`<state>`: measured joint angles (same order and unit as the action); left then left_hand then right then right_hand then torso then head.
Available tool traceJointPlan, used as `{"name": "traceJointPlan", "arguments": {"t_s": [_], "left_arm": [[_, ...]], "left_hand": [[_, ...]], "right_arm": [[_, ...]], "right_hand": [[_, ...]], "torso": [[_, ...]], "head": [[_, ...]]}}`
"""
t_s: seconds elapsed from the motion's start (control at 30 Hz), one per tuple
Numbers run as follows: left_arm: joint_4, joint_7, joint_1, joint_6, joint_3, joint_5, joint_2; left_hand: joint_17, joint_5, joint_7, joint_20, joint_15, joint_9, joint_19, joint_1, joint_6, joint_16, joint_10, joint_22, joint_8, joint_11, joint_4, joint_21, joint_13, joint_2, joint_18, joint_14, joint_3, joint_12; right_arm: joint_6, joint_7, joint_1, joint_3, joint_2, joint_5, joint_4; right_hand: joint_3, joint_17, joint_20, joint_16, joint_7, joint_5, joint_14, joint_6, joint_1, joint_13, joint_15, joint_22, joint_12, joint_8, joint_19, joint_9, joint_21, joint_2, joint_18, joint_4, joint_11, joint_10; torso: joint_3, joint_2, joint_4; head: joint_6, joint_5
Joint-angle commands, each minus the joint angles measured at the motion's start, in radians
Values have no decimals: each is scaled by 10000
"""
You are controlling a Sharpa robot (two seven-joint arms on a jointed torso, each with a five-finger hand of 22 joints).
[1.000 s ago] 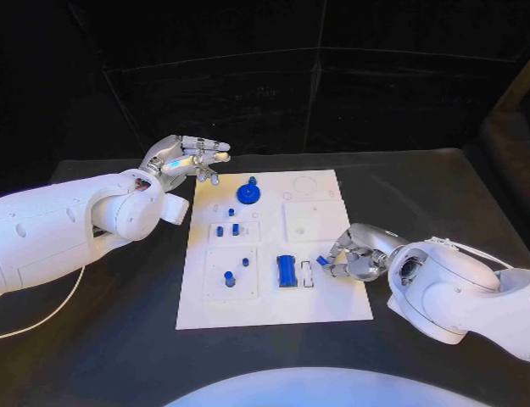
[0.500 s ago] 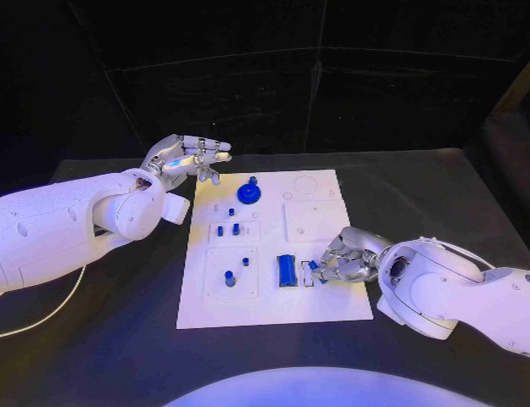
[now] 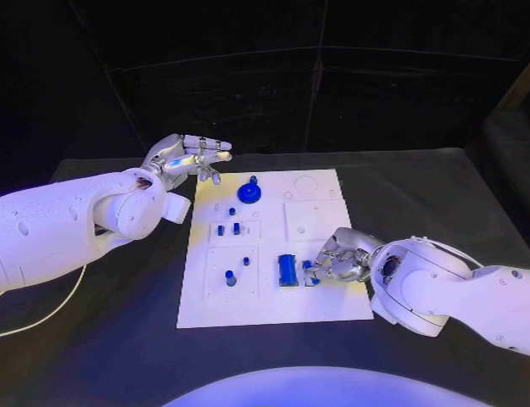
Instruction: Assemble the parts on the task board
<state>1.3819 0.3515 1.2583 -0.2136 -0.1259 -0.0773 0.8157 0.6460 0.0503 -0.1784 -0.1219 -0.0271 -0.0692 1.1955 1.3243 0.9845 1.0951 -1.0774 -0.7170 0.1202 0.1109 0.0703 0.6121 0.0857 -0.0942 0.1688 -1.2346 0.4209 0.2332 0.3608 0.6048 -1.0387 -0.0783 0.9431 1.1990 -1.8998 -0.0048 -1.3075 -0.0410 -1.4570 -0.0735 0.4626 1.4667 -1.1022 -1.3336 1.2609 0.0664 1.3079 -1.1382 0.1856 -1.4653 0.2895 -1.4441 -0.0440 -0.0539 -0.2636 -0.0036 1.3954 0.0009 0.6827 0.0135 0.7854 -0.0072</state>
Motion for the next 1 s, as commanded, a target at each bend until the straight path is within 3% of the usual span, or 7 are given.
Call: {"name": "traceJointPlan", "arguments": {"t_s": [0.03, 0.23, 0.37, 0.47, 1.0], "left_arm": [[7, 44, 19, 83, 8, 31, -16], [7, 47, 19, 74, 8, 31, -13], [6, 58, 19, 66, 8, 31, -19], [4, 59, 19, 65, 8, 31, -21], [-15, 50, 18, 65, 8, 31, -22]], "left_hand": [[-10, 24, -44, -8, 26, -7, -65, 2, 5, 0, 81, 12, 40, 5, 11, -56, 14, 95, 141, 69, -48, 66], [-10, 24, -44, -8, 26, -7, -65, 2, 5, 0, 81, 12, 40, 5, 11, -56, 14, 95, 141, 69, -48, 66], [-10, 24, -44, -8, 26, -7, -65, 2, 5, 0, 81, 12, 40, 5, 11, -56, 14, 95, 141, 69, -48, 66], [-10, 24, -44, -8, 26, -7, -65, 2, 5, 0, 81, 12, 40, 5, 11, -56, 14, 95, 141, 69, -48, 66], [-10, 24, -44, -8, 26, -7, -65, 2, 5, 0, 81, 12, 40, 5, 11, -56, 14, 95, 141, 69, -48, 66]], "right_arm": [[16, 19, -11, 2, -50, -101, -4], [-314, 148, -12, 2, -81, -100, 21], [-329, 268, -12, 2, -96, 28, 34], [-268, 350, -13, 2, -97, 150, 48], [-256, 58, -12, 3, -5, 290, -45]], "right_hand": [[-7, -804, 26, -56, 2, 31, 677, -95, 133, 16, 55, 404, -37, 18, -121, -6, -34, -3, 54, -68, -16, 56], [-259, -766, 39, -29, -3, -299, 667, -140, 530, -30, 57, 388, 48, 17, -114, 21, -22, -90, 53, -232, -10, 40], [-765, -715, 35, 15, 16, -1755, 653, -164, 1130, -71, 58, 358, 143, 2, -100, 65, 4, -45, 46, -234, -16, 27], [-1003, -713, 41, 22, 30, -2307, 655, -187, 1324, -59, 64, 359, 152, 6, -102, 104, 8, 67, 45, -241, -23, 36], [-1294, -709, 59, 35, 63, -2604, 656, -249, 1214, -43, 87, 346, 178, 50, -97, 188, 24, 164, 42, -134, -50, 37]], "torso": [[-1, -3, -2], [-3, -9, -7], [-3, -9, 3], [-2, -6, 1], [13, -7, 9]], "head": [[-7, -4], [9, 13], [3, 27], [1, 26], [1, 25]]}}
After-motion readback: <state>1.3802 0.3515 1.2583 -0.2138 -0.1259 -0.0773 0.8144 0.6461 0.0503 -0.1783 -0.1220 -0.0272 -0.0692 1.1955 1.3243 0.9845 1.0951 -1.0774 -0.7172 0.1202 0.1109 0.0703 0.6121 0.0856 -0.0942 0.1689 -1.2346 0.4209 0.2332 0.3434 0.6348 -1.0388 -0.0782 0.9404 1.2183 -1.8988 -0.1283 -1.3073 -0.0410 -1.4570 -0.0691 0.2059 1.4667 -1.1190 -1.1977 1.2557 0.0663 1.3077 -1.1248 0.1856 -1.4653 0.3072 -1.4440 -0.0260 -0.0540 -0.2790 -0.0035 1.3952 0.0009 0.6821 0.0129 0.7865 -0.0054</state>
